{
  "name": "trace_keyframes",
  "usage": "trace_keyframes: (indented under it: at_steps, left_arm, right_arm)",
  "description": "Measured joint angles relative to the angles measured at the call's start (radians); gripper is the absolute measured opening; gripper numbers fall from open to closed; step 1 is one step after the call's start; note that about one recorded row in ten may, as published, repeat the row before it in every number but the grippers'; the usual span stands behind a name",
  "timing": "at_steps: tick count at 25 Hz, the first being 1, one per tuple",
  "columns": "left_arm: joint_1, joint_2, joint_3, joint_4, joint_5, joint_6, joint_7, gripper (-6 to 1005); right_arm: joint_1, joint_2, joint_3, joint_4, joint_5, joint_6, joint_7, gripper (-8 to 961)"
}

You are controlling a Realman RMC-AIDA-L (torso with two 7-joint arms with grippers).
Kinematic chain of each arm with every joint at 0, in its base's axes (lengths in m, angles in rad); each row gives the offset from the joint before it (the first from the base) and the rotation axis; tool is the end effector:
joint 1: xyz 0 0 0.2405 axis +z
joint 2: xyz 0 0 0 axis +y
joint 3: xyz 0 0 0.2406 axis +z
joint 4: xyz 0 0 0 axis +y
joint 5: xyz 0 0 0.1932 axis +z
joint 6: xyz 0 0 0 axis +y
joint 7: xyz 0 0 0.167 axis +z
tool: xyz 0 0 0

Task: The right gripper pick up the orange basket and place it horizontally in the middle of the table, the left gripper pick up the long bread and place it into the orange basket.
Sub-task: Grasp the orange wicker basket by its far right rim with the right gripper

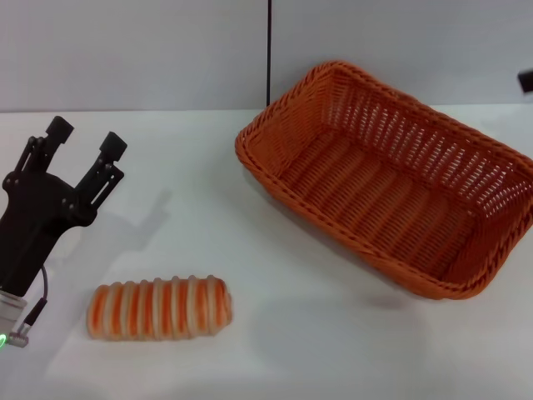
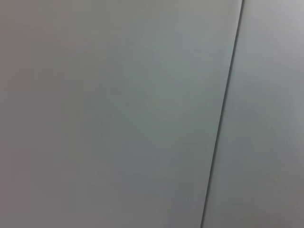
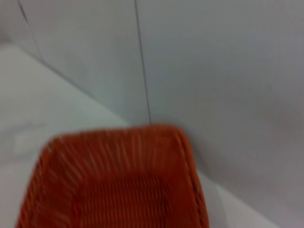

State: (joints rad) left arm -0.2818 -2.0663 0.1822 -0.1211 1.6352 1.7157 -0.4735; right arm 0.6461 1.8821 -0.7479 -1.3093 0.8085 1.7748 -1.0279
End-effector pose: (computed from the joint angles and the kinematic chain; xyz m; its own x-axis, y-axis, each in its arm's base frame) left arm -0.2730 0.2420 -0.0062 0.4304 -0.1190 0.8948 0.7531 -0.4992 -0.4286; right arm 0.1965 0.3630 0.1313 0.8526 -0.5062 -0.1297 -0.5105 -0.7539 -0.4136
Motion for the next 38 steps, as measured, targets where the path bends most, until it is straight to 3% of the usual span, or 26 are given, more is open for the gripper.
trace_keyframes:
  at_steps: [5, 11, 22, 38]
  left_arm:
    - [0.004, 0.000, 0.002, -0.006, 0.000, -0.018, -0.003, 827]
    - [0.004, 0.000, 0.003, -0.004, 0.000, -0.034, -0.026, 825]
    - [0.004, 0.000, 0.003, -0.003, 0.000, -0.036, -0.027, 822]
    - [-0.005, 0.000, 0.003, -0.005, 0.000, -0.038, -0.028, 817]
  right_arm:
    - [0.052, 0.053, -0.015, -0.003, -0.174, -0.006, -0.010, 660]
    - [0.052, 0.077, -0.081, -0.007, -0.256, -0.037, -0.013, 655]
    - [0.024, 0.089, -0.087, 0.021, -0.276, -0.082, -0.033, 647]
    - [0.024, 0.093, -0.088, 0.158, -0.288, -0.158, -0.064, 635]
